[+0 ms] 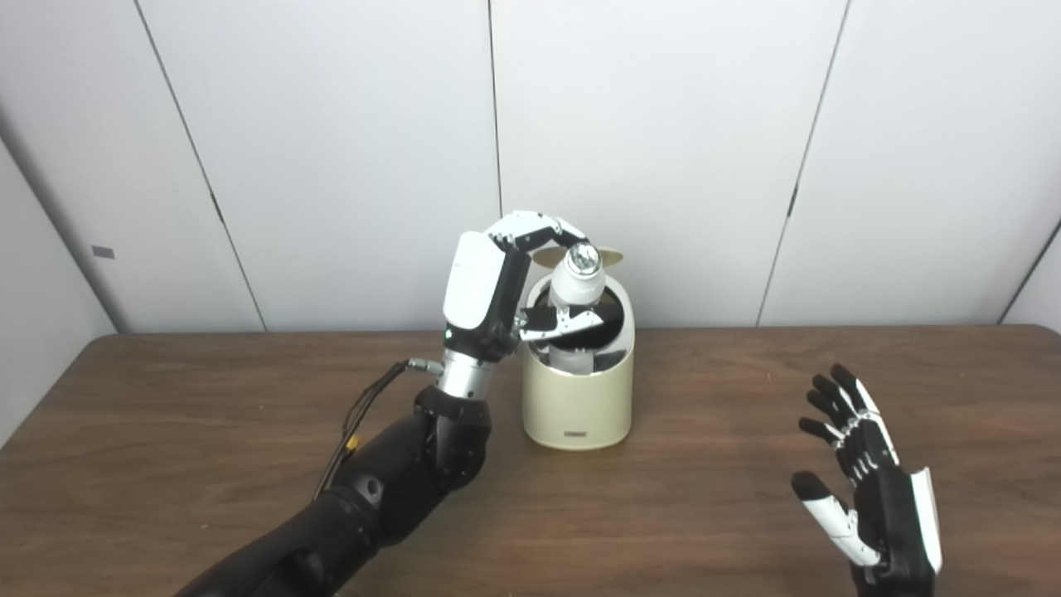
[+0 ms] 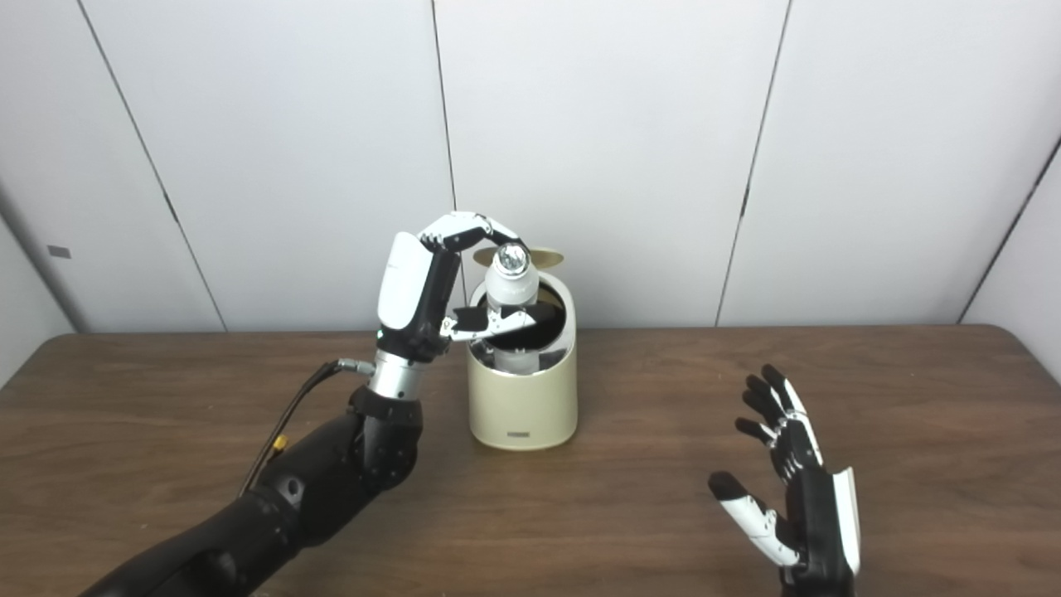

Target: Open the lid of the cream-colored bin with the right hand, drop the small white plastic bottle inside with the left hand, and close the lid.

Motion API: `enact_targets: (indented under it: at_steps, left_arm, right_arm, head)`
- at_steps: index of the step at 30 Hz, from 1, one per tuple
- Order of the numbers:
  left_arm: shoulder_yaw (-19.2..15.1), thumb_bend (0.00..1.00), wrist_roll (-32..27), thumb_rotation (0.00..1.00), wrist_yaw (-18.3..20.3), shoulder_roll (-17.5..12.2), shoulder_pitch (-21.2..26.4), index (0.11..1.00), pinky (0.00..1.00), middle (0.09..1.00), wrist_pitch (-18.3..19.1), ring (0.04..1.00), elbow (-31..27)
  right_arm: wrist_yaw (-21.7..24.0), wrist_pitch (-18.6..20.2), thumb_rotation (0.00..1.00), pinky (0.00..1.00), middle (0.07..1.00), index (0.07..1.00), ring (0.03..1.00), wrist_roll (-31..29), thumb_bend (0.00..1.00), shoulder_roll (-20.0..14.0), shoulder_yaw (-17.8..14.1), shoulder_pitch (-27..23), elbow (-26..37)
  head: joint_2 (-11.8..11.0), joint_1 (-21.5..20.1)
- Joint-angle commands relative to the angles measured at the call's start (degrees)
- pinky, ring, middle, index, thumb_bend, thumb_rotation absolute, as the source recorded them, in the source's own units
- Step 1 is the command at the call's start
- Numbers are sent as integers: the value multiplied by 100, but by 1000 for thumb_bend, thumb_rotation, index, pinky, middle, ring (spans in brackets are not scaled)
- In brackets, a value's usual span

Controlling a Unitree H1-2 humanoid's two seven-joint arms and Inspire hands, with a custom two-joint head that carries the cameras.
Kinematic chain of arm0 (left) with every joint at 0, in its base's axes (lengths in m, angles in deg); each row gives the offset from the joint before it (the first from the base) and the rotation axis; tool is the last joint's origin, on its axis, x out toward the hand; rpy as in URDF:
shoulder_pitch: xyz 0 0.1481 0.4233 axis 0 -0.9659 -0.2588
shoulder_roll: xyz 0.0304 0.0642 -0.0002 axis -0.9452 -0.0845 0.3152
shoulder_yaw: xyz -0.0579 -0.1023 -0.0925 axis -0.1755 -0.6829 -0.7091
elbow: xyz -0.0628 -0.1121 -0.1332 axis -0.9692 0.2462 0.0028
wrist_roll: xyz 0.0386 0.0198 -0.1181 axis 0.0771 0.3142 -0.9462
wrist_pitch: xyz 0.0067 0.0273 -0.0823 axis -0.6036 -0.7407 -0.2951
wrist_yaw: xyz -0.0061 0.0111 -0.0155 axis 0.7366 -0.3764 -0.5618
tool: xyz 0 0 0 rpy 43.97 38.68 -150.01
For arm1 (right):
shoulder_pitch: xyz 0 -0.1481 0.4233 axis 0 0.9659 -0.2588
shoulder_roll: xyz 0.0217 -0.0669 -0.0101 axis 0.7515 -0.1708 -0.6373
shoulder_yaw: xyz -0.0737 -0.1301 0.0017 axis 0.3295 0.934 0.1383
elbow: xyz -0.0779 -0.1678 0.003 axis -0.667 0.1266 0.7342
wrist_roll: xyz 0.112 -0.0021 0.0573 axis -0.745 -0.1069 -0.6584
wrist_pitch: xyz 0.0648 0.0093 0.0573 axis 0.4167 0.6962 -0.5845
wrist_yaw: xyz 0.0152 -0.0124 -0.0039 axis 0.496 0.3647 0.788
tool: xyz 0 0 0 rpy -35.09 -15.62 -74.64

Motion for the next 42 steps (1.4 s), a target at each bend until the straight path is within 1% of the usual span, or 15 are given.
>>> enact_targets:
  at_steps: [1, 7, 19, 23, 27, 32, 42]
  left_arm:
    - [5, 524, 50, 0, 45, -159, 139, 454, 668, 509, 81, 562, 112]
    - [-15, 523, 39, 0, 80, -168, 112, 451, 677, 513, 81, 568, 90]
    - [-36, 522, -133, 0, 285, -186, 76, 450, 689, 518, 81, 577, 11]
    - [-47, 522, -152, 0, 304, -185, 78, 449, 696, 519, 81, 580, 18]
    - [-49, 522, -160, 0, 325, -199, 73, 451, 698, 518, 81, 585, 6]
    - [-91, 521, -167, 0, 387, -200, 60, 450, 699, 520, 81, 590, -1]
    - [-110, 522, -158, 0, 398, -206, 81, 452, 703, 516, 81, 585, 15]
  right_arm:
    - [9, -131, 713, 755, 879, 909, 854, 82, 833, 194, 127, 348, -281]
    - [1, -172, 714, 750, 877, 907, 849, 98, 835, 190, 127, 349, -293]
    - [9, -142, 714, 753, 875, 908, 850, 84, 838, 186, 121, 351, -270]
    - [5, -134, 715, 746, 873, 906, 846, 97, 841, 185, 120, 342, -270]
    - [14, -164, 707, 764, 876, 908, 853, 88, 832, 180, 127, 345, -275]
    - [-17, -175, 715, 746, 872, 904, 845, 146, 832, 181, 119, 335, -280]
    - [3, -187, 720, 752, 872, 902, 845, 109, 846, 171, 125, 311, -317]
  head:
    - [1, -1]
    - [9, -2]
    - [14, 3]
    - [3, 7]
    - [3, 7]
    - [-4, 21]
    - [-29, 32]
